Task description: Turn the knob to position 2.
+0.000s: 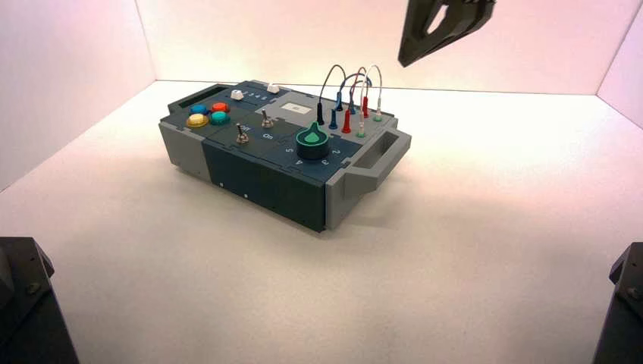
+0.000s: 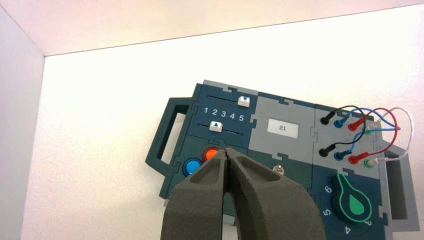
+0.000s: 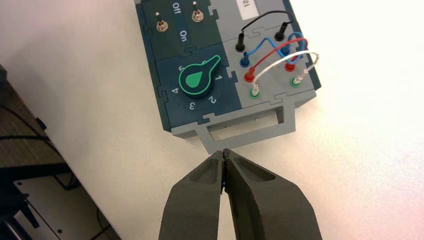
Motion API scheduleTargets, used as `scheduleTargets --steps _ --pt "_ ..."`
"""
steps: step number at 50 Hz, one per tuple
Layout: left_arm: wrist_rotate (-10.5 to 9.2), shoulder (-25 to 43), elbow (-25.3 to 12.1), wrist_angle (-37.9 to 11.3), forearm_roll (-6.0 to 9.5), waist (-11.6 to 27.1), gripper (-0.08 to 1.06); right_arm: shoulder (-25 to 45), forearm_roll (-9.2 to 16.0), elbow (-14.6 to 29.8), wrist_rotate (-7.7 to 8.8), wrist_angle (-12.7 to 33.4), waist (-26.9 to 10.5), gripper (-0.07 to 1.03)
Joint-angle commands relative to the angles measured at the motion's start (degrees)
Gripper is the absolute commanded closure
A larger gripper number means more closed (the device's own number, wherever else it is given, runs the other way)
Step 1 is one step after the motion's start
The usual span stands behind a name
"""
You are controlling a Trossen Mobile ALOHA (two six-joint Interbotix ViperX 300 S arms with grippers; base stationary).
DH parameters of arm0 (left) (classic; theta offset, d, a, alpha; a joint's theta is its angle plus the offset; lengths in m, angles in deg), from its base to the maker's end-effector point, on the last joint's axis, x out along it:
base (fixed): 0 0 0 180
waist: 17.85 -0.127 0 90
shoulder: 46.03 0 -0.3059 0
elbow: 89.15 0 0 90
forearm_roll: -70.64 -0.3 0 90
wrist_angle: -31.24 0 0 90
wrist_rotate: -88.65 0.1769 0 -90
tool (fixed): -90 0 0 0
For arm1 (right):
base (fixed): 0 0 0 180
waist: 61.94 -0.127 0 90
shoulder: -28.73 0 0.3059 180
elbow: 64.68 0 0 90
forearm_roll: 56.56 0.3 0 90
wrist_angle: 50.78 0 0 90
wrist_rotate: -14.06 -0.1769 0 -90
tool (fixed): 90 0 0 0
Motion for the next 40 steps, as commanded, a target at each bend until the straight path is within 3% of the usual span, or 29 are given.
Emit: scheduleTargets --steps 1,16,25,40 --pt "0.18 -0.62 -0.7 0.62 0.09 -0.26 1.01 1.14 0.18 2.55 -0.09 -0.35 -0.53 0.99" --pt "0.26 -0.79 -0.7 0.62 0.09 -0.26 1.01 2.72 0.18 3.25 0.18 -0.35 -1.05 0.99" --pt "0.35 -0.88 -0.79 0.7 0.0 -0.26 1.01 5.45 0.09 5.36 0.09 -0.26 -3.69 0.99" --pt "0.35 -0.88 -0.7 0.88 0.0 -0.26 1.01 18.28 0.26 13.1 0.0 -0.35 -4.66 0.99"
